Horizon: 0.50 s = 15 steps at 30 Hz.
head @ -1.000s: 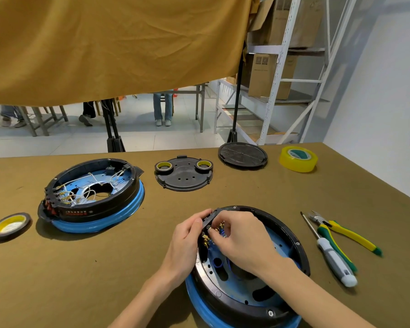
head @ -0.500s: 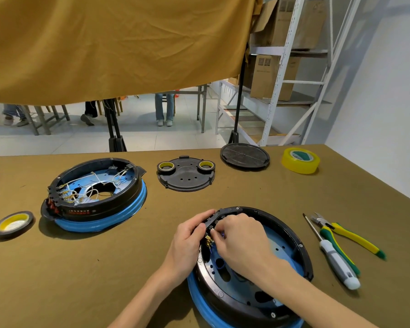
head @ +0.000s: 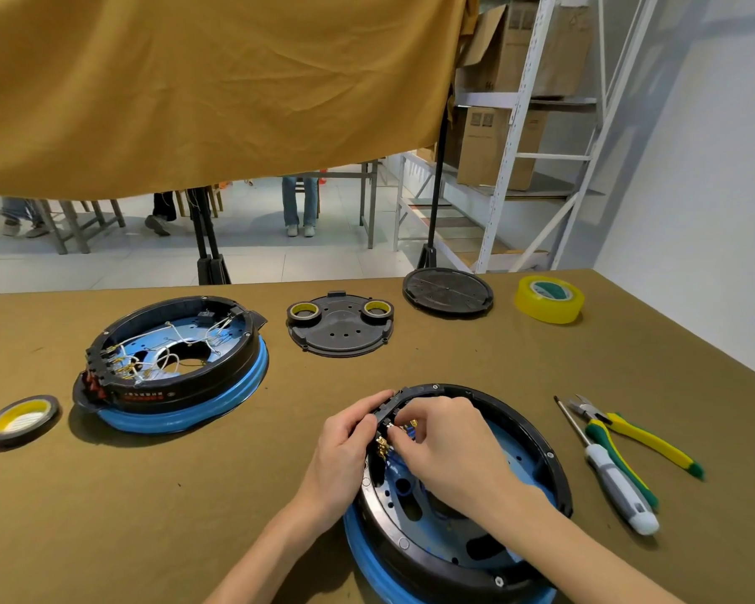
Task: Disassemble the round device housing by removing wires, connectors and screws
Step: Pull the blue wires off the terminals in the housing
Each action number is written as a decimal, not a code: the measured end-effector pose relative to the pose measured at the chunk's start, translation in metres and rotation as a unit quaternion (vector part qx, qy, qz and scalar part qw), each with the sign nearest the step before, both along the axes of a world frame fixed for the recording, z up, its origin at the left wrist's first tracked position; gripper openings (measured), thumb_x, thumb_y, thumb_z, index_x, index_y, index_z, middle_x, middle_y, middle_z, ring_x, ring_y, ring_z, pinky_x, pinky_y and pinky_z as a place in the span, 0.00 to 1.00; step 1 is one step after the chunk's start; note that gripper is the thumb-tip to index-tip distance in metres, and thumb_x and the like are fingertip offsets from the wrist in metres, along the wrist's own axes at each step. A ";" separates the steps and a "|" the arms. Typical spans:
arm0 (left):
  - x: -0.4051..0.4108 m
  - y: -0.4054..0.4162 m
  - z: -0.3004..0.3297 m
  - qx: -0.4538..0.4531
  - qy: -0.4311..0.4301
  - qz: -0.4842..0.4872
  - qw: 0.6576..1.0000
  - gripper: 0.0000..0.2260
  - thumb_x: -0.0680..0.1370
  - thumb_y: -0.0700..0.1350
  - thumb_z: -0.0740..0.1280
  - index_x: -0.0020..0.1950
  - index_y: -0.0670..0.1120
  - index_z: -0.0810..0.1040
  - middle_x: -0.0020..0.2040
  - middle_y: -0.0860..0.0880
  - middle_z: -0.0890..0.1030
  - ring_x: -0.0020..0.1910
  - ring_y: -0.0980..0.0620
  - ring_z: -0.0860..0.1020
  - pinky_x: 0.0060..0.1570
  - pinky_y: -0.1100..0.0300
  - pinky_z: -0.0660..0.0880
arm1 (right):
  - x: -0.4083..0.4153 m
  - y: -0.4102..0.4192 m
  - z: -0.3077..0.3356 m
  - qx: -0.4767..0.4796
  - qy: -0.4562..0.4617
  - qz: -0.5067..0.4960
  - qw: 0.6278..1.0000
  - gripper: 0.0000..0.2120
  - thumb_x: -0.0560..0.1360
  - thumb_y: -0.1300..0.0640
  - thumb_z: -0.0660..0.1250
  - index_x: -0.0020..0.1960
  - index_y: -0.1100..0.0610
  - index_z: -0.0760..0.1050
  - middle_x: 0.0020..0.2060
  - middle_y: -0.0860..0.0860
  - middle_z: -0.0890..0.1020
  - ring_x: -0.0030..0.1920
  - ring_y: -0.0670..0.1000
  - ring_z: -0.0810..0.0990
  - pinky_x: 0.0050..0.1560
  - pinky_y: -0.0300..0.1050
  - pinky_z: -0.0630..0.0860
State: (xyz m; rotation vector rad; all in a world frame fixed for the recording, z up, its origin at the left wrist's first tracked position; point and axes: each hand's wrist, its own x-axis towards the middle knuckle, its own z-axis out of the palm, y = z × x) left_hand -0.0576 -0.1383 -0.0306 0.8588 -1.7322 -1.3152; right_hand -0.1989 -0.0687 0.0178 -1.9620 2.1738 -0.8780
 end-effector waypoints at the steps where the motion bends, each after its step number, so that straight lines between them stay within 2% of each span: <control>1: 0.000 0.000 -0.001 0.003 0.002 -0.003 1.000 0.17 0.86 0.38 0.58 0.71 0.50 0.77 0.65 0.59 0.81 0.65 0.67 0.76 0.61 0.74 0.70 | 0.000 0.001 0.000 -0.013 -0.005 0.005 1.000 0.10 0.77 0.43 0.67 0.50 0.46 0.83 0.29 0.40 0.75 0.35 0.43 0.77 0.37 0.41 0.75; 3: 0.000 0.000 -0.002 0.010 0.007 -0.006 1.000 0.17 0.86 0.39 0.58 0.70 0.51 0.78 0.62 0.62 0.82 0.65 0.67 0.76 0.60 0.74 0.71 | 0.001 0.003 0.001 -0.014 0.006 0.031 0.999 0.11 0.76 0.41 0.66 0.48 0.45 0.83 0.27 0.38 0.71 0.32 0.41 0.74 0.34 0.34 0.67; 4: 0.000 -0.001 -0.002 0.012 0.011 -0.004 1.000 0.17 0.86 0.38 0.58 0.69 0.52 0.78 0.61 0.64 0.83 0.64 0.68 0.76 0.58 0.75 0.71 | 0.003 0.003 0.002 0.001 0.024 0.045 0.999 0.13 0.75 0.39 0.65 0.48 0.45 0.83 0.27 0.38 0.71 0.32 0.41 0.74 0.34 0.35 0.67; 8: -0.001 -0.001 -0.001 0.013 0.015 -0.003 1.000 0.17 0.85 0.37 0.58 0.67 0.53 0.78 0.58 0.70 0.82 0.62 0.70 0.76 0.55 0.77 0.70 | 0.010 0.000 0.005 0.034 0.091 0.052 0.994 0.15 0.77 0.41 0.62 0.48 0.47 0.84 0.34 0.44 0.81 0.38 0.46 0.79 0.39 0.46 0.77; 12: 0.000 0.000 -0.001 0.007 0.011 -0.005 1.000 0.17 0.86 0.38 0.57 0.68 0.54 0.78 0.59 0.70 0.81 0.62 0.70 0.76 0.55 0.78 0.70 | 0.008 0.003 0.003 0.037 0.064 0.041 0.996 0.13 0.77 0.43 0.64 0.46 0.47 0.85 0.30 0.42 0.78 0.36 0.46 0.77 0.37 0.41 0.74; 15: -0.001 0.000 0.000 -0.001 0.005 -0.005 1.000 0.17 0.86 0.39 0.57 0.68 0.55 0.78 0.59 0.71 0.81 0.62 0.71 0.76 0.56 0.78 0.70 | 0.006 0.005 0.003 0.043 0.062 0.030 0.997 0.13 0.78 0.42 0.64 0.47 0.47 0.85 0.33 0.42 0.80 0.38 0.45 0.79 0.43 0.46 0.79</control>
